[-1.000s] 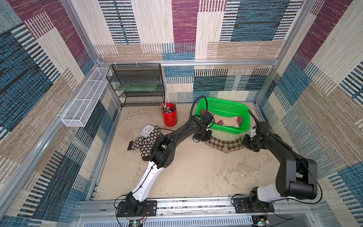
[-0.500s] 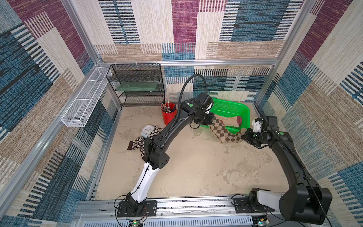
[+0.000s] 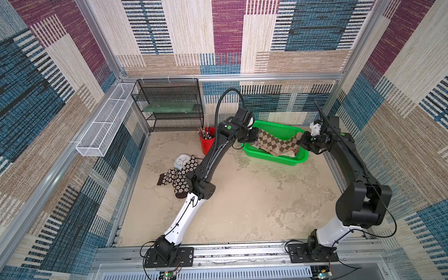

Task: Place the socks together as a pair
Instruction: Pick up a pair of socks from the center of the board, then place a pair of socks in the bin.

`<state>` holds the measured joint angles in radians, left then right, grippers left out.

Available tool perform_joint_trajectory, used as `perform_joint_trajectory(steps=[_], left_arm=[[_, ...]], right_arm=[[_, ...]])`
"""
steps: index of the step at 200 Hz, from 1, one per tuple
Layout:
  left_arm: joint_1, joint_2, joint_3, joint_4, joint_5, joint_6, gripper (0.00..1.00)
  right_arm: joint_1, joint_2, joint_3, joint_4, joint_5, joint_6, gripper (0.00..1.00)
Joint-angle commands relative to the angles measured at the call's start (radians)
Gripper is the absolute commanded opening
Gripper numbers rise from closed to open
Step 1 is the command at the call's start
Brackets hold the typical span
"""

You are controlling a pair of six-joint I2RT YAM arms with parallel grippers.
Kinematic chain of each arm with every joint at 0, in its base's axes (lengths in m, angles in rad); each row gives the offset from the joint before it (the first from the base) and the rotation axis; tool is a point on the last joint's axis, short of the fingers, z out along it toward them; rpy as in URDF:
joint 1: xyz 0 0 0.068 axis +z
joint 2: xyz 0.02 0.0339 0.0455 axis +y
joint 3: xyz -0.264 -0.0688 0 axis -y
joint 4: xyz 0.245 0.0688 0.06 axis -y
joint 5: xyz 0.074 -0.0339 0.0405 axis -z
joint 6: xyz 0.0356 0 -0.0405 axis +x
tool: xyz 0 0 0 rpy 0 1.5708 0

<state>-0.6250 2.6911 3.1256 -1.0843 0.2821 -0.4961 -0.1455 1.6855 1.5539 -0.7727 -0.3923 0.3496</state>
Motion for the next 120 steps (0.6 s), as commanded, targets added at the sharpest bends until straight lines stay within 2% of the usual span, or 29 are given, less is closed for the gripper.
perform_joint_trajectory(steps=[1,57,83,120], left_arm=[[0.017,0.038,0.035,0.129,0.0,-0.059,0.0],[0.053,0.094,0.023,0.185,-0.018,-0.053,0.0],[0.058,0.113,0.035,0.069,0.004,0.019,0.0],[0.057,0.081,0.036,-0.123,0.009,0.098,0.0]], right_arm=[[0.003,0.07,0.046,0.057,0.019,0.007,0.0],[0.055,0.252,0.11,0.108,0.014,0.004,0.0],[0.113,0.272,0.104,0.087,0.016,-0.025,0.0],[0.167,0.191,-0.041,0.103,-0.011,-0.042,0.0]])
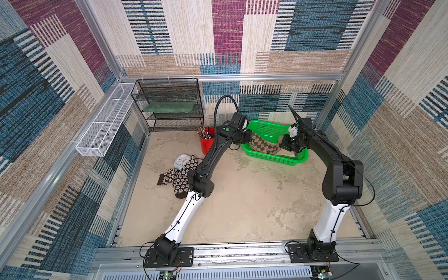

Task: Place the socks together as a pair
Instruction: Place a pair of socks in the bin.

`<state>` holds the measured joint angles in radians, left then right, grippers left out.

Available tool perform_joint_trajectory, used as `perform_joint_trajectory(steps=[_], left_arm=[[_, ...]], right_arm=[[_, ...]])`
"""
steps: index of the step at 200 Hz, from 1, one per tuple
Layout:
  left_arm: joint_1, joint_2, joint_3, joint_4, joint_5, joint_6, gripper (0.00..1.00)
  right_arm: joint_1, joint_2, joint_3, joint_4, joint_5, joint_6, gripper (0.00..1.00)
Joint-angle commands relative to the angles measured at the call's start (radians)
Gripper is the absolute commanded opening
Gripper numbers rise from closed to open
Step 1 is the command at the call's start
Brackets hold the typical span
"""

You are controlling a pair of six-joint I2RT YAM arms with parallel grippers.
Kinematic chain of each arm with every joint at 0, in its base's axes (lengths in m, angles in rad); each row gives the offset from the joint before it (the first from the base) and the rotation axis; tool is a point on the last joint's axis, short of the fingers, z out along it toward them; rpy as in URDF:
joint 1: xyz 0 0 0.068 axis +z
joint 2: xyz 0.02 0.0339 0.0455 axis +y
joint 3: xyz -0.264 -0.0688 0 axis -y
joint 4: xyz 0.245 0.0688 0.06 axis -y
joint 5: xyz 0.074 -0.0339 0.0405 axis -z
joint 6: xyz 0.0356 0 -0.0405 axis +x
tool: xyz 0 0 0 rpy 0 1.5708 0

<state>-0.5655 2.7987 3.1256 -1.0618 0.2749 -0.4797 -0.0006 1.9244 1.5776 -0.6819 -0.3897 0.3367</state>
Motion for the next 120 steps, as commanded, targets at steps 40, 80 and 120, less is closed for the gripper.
perform_joint_trajectory(steps=[40,80,120], left_arm=[[-0.03,-0.089,0.036,-0.305,-0.043,0.156,0.0],[-0.044,-0.122,0.036,-0.456,-0.091,0.16,0.0],[-0.045,-0.168,0.036,-0.494,-0.117,0.163,0.0]], right_arm=[[0.077,-0.168,-0.25,0.03,-0.069,-0.041,0.0],[0.135,-0.275,-0.369,0.043,-0.089,-0.009,0.0],[0.128,-0.348,-0.369,0.016,-0.054,0.007,0.0]])
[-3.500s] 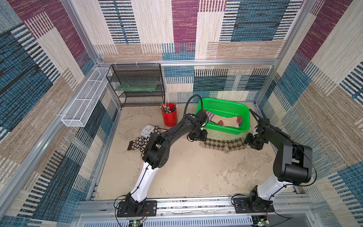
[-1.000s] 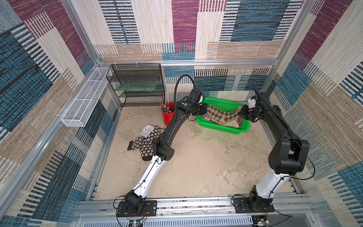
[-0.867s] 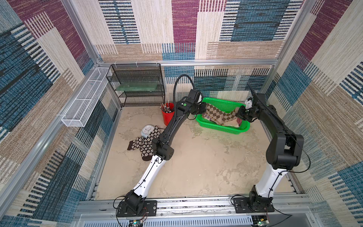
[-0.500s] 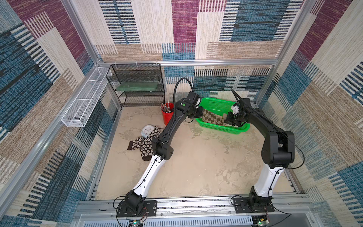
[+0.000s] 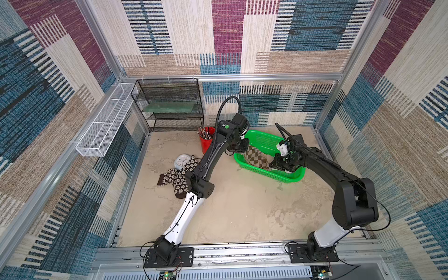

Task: Place the socks together as a pair
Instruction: Place a pair of socks in the bin.

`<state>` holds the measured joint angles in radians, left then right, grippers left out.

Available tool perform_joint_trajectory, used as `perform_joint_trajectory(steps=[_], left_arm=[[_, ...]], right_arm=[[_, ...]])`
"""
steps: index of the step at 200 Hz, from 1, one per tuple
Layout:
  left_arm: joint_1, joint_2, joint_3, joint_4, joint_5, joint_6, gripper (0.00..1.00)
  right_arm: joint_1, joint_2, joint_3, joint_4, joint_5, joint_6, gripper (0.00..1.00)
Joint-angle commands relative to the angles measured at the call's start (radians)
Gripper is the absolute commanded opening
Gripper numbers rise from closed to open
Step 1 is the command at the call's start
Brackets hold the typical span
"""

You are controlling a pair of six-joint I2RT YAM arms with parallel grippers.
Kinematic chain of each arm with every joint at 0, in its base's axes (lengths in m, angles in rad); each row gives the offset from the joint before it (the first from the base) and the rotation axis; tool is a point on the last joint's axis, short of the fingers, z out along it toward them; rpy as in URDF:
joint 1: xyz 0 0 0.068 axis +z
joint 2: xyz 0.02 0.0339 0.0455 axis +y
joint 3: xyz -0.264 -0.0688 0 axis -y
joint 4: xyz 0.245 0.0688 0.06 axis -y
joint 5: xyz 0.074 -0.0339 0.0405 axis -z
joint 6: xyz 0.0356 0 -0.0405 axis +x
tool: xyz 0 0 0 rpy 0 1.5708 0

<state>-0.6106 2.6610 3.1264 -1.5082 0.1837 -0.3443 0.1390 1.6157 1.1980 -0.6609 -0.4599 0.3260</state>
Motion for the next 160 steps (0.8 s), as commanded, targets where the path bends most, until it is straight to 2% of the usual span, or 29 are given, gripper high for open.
perform_joint_trajectory(steps=[1,45,80,160], left_arm=[[-0.001,-0.031,0.035,-0.046,-0.024,0.028,0.0],[0.012,-0.002,0.035,0.108,0.076,0.036,0.0],[0.008,0.037,0.035,0.23,0.153,-0.001,0.0],[-0.011,0.123,0.034,0.457,0.11,-0.078,0.0]], right_arm=[[-0.012,-0.041,0.011,-0.007,0.017,0.019,0.0],[-0.092,-0.146,0.011,-0.056,0.08,0.036,0.0],[-0.175,-0.147,-0.003,-0.063,0.067,0.013,0.0],[-0.244,-0.048,0.042,-0.023,0.084,-0.022,0.0]])
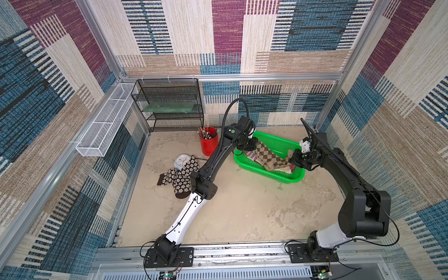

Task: Place the socks together as a pair
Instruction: Place a pair of socks in the bin.

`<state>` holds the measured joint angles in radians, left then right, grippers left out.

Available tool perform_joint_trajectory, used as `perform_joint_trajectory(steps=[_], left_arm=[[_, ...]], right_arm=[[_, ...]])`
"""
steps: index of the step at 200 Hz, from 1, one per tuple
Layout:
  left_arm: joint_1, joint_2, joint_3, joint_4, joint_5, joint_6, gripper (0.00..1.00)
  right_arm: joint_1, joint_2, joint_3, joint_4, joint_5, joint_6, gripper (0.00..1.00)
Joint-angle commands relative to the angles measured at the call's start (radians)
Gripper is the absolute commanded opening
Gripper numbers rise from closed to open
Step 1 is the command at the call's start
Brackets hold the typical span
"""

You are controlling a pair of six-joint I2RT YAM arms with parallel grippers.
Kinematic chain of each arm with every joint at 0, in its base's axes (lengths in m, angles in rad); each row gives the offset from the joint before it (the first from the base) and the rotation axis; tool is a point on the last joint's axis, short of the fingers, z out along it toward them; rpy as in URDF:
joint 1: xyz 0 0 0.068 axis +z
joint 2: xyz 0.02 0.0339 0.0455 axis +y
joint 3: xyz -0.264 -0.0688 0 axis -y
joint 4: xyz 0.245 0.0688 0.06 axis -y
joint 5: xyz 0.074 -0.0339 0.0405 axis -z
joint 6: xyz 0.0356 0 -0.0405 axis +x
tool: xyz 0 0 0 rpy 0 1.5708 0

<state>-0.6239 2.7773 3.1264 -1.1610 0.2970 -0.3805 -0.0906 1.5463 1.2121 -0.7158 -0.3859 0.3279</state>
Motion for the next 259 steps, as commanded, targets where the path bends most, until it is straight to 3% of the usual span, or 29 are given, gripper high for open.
perform_joint_trajectory(steps=[1,102,116,143,157,182,187,191,204,259], left_arm=[[0.003,0.008,0.034,0.111,-0.005,-0.042,0.0],[0.032,0.065,-0.002,0.114,-0.002,-0.041,0.0],[0.033,0.078,-0.003,0.117,-0.003,-0.042,0.04],[0.033,0.094,-0.001,0.119,0.006,-0.055,0.26],[0.038,0.093,0.007,0.118,0.011,-0.062,0.44],[0.057,0.067,0.032,0.095,-0.006,-0.07,0.59],[0.064,0.057,0.03,0.087,-0.01,-0.075,0.71],[0.068,0.049,0.033,0.082,-0.01,-0.076,0.74],[0.085,0.02,0.035,0.064,-0.002,-0.077,0.78],[0.128,-0.144,0.034,-0.048,-0.028,-0.034,0.79]], right_arm=[[-0.015,0.023,0.029,0.032,0.009,-0.026,0.0],[-0.037,0.166,0.078,0.038,0.008,-0.069,0.0],[-0.035,0.177,0.084,0.035,0.025,-0.073,0.0],[-0.033,0.186,0.081,0.03,0.06,-0.084,0.08],[-0.034,0.186,0.069,0.037,0.068,-0.085,0.23],[-0.031,0.18,0.056,0.032,0.086,-0.09,0.35],[-0.03,0.175,0.052,0.033,0.097,-0.089,0.39],[-0.031,0.169,0.05,0.033,0.101,-0.087,0.42],[-0.035,0.153,0.047,0.032,0.127,-0.082,0.5],[-0.037,0.025,0.042,0.018,0.197,-0.036,0.59]])
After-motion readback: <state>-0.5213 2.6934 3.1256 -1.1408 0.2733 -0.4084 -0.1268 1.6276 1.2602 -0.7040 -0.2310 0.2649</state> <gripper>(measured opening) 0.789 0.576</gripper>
